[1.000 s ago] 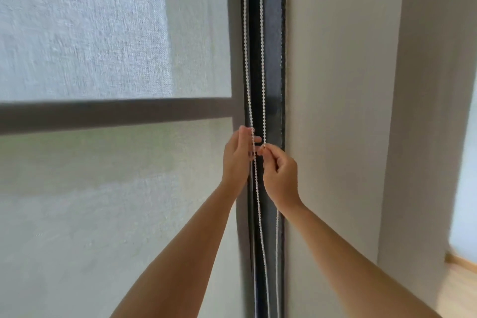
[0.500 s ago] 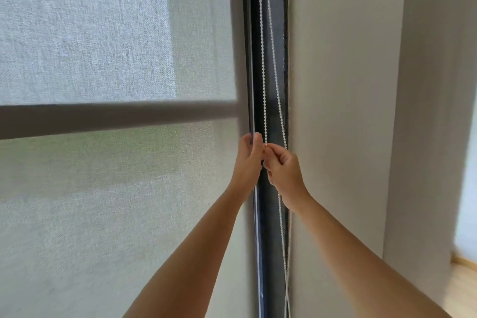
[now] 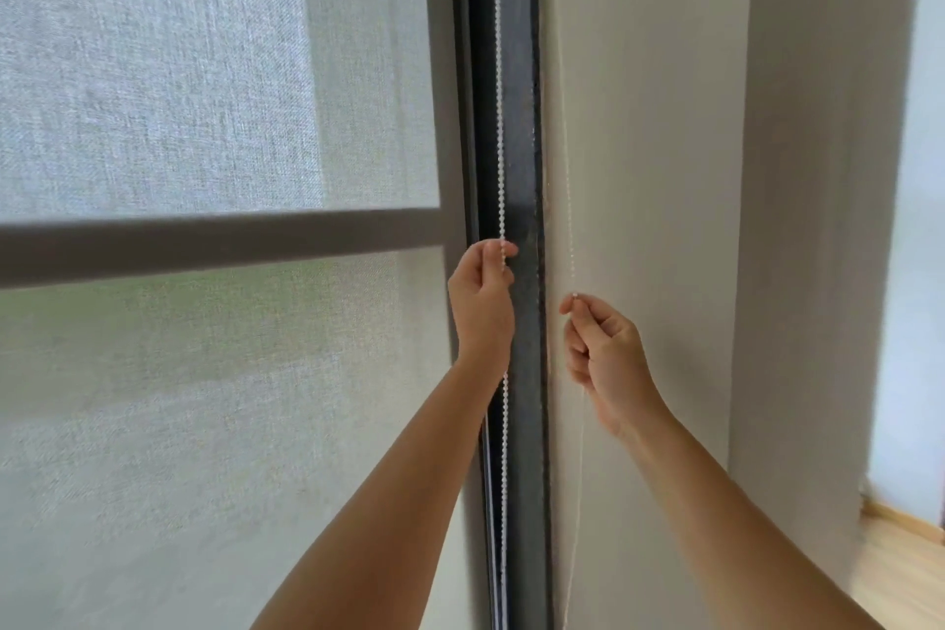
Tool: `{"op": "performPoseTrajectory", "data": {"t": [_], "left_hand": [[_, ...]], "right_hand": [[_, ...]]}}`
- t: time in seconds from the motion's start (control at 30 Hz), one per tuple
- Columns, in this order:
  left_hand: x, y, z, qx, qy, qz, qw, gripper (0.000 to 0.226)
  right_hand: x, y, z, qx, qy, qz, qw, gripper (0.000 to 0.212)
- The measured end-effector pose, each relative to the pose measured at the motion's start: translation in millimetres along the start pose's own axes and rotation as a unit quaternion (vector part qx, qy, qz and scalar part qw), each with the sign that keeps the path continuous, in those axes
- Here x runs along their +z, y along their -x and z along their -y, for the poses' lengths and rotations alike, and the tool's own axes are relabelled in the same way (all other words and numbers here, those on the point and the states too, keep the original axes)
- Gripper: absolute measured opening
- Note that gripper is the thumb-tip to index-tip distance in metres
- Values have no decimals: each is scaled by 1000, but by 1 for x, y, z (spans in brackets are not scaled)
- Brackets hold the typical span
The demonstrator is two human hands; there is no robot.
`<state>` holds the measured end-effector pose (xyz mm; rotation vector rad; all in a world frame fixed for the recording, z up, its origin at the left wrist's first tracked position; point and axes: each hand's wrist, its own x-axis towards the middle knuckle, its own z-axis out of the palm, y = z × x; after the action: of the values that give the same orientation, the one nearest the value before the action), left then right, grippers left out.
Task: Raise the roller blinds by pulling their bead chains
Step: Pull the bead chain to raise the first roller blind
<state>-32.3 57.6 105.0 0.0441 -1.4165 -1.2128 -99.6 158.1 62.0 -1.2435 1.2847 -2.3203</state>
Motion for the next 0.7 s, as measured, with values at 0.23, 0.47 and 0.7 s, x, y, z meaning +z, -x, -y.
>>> {"op": "performPoseTrajectory", "data": {"t": [0.23, 0.47, 0.7], "left_hand": [[-22, 48, -8, 186, -136, -56, 971, 22], [-9, 77, -25, 179, -127, -30, 975, 25], [-6, 101, -32, 170, -120, -27, 978, 26]], "right_hand": [[1, -38, 0, -28, 174, -121, 977, 33], [42, -74, 25, -29, 304, -95, 947, 19], [71, -87, 122, -59, 39, -3, 998, 25]]}}
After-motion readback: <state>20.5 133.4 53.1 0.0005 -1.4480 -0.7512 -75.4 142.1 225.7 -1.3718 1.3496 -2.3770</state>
